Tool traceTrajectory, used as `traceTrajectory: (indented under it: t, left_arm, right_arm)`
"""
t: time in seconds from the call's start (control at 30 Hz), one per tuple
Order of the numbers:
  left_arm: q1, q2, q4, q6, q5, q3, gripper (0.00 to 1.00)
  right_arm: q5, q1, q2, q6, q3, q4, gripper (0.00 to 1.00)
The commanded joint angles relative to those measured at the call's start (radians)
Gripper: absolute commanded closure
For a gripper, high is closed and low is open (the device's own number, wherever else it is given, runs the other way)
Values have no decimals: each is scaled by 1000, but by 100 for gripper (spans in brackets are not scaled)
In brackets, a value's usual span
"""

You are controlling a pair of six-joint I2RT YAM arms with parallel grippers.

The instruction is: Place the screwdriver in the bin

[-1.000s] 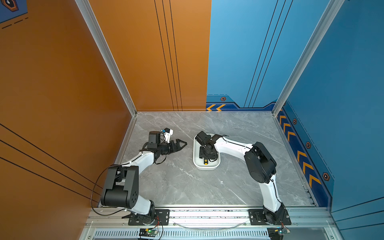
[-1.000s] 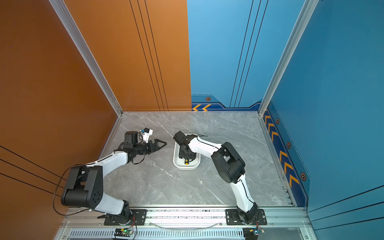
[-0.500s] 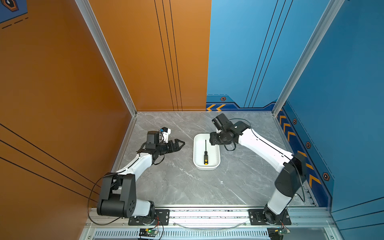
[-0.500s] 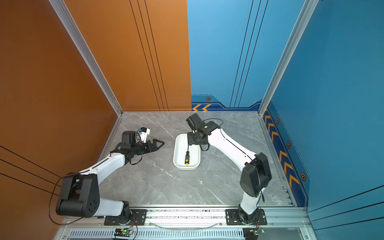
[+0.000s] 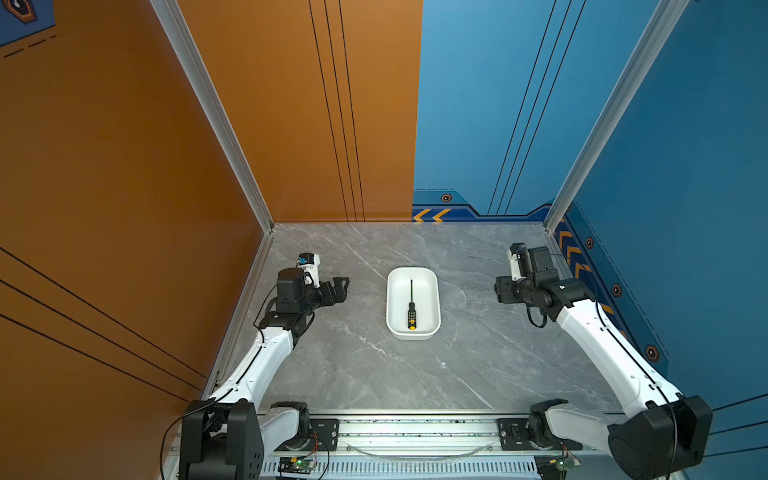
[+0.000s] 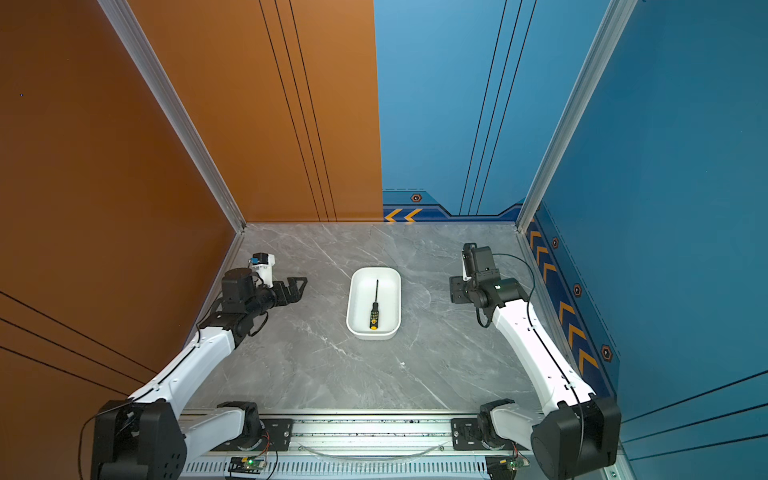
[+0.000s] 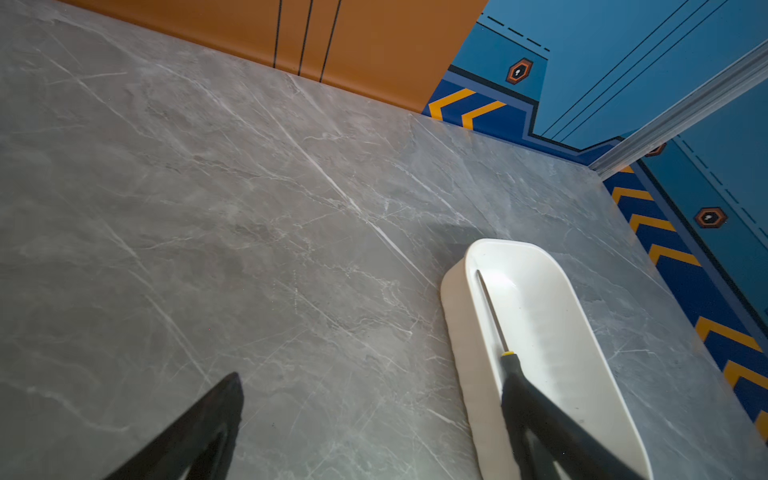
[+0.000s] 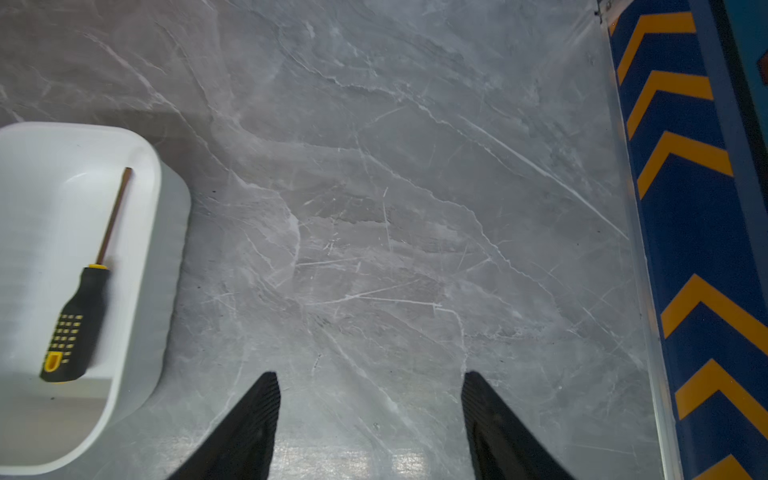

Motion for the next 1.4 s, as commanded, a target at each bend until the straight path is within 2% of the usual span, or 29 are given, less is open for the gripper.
traceTrajectory:
  t: [0.0, 0.07, 0.2, 0.33, 0.57, 0.7, 0.83, 1.0, 1.1, 1.2, 1.23, 1.37]
  left_arm:
    - [12, -47, 118, 77, -68, -78, 2]
    - [15, -74, 184, 120, -94, -129, 2]
    - [21, -111, 302, 167, -200, -224, 2]
    - [31, -120, 389, 200, -250, -285, 2]
    - [49, -46, 647, 273, -271, -396, 2]
    - [71, 28, 718, 279, -269, -401, 2]
    - [82, 137, 848, 277, -245, -410, 2]
    - [91, 356, 1017, 261, -165, -373, 2]
    - [60, 455, 1067, 288, -198, -345, 2]
    - [63, 435, 900, 284, -212, -274, 2]
    - [58, 443, 889, 284, -224, -263, 2]
    - [47, 439, 872, 290, -253, -259, 2]
  right_arm:
    - [22, -16, -103, -96, -189, 326, 32]
    - [52, -31, -152, -108, -322, 523, 30]
    - [69, -87, -193, -48, -549, 925, 21]
    - [58, -136, -116, -27, -658, 1154, 19]
    - [51, -186, 141, -37, -736, 1536, 19]
    - [8, -188, 257, -42, -702, 1592, 19]
    - [29, -179, 388, -45, -742, 1808, 18]
    - [1, -184, 376, -46, -704, 1709, 17]
    - [-13, -182, 367, -53, -657, 1606, 16]
    - [-22, -183, 368, -54, -634, 1567, 11]
    - [-22, -185, 368, -53, -634, 1567, 1]
    - [-22, -185, 368, -52, -634, 1567, 0]
